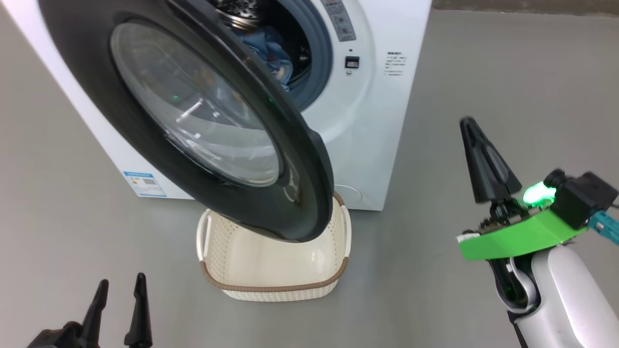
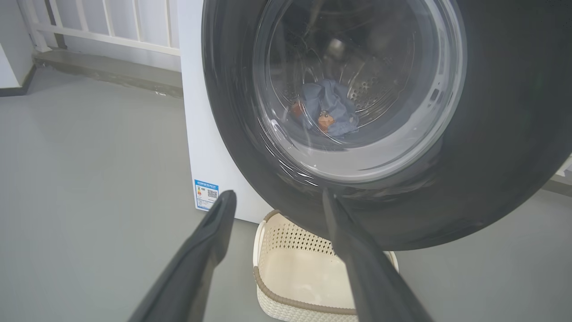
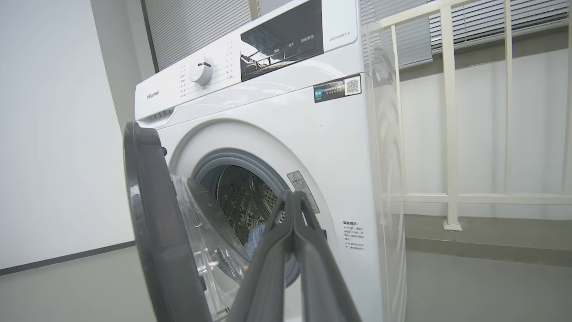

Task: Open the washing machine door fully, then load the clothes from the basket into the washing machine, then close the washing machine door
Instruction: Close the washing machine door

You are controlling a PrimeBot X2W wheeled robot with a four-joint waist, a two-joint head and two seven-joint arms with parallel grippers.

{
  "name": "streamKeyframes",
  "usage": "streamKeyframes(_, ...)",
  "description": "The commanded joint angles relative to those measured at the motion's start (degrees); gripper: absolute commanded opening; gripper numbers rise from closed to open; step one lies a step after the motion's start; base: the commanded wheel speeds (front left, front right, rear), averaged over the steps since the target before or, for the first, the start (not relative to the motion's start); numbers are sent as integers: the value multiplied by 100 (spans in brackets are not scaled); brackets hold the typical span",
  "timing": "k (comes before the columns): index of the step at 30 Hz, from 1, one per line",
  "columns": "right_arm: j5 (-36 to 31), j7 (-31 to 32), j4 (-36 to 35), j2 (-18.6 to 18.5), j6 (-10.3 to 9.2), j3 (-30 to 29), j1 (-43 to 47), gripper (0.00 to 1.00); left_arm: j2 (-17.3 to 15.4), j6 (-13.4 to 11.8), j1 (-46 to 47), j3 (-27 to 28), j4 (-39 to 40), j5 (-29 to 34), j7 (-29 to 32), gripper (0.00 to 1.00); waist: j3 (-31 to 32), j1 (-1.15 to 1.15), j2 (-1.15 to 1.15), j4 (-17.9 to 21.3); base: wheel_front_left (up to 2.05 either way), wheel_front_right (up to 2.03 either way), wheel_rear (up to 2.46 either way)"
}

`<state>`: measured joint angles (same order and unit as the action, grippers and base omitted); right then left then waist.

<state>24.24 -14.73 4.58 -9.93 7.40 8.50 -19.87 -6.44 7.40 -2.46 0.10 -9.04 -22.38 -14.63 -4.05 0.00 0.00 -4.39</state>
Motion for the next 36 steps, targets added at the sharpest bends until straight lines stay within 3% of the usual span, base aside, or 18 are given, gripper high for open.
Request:
streamKeyframes(1,76,-27,-284,21,9,193,-235,0,-57,9,88,197,185,75,-37,100,45,0,0,-112,0,0,0)
streamKeyframes(9,224,-27,-1118,146,9,908,-584,0,16,9,66,154,378,124,-37,100,94,0,0,-349,0,0,0)
streamKeyframes(15,347,-27,-1272,220,9,1689,-569,0,67,9,44,153,444,120,-37,100,86,0,0,-466,0,0,0)
streamKeyframes(28,569,-27,56,130,9,2909,-343,0,182,9,246,47,352,57,-37,100,-183,0,0,-760,0,0,0)
streamKeyframes(36,594,-27,844,67,9,3114,-390,0,246,9,344,-46,309,19,-37,100,-363,0,0,-898,0,0,0)
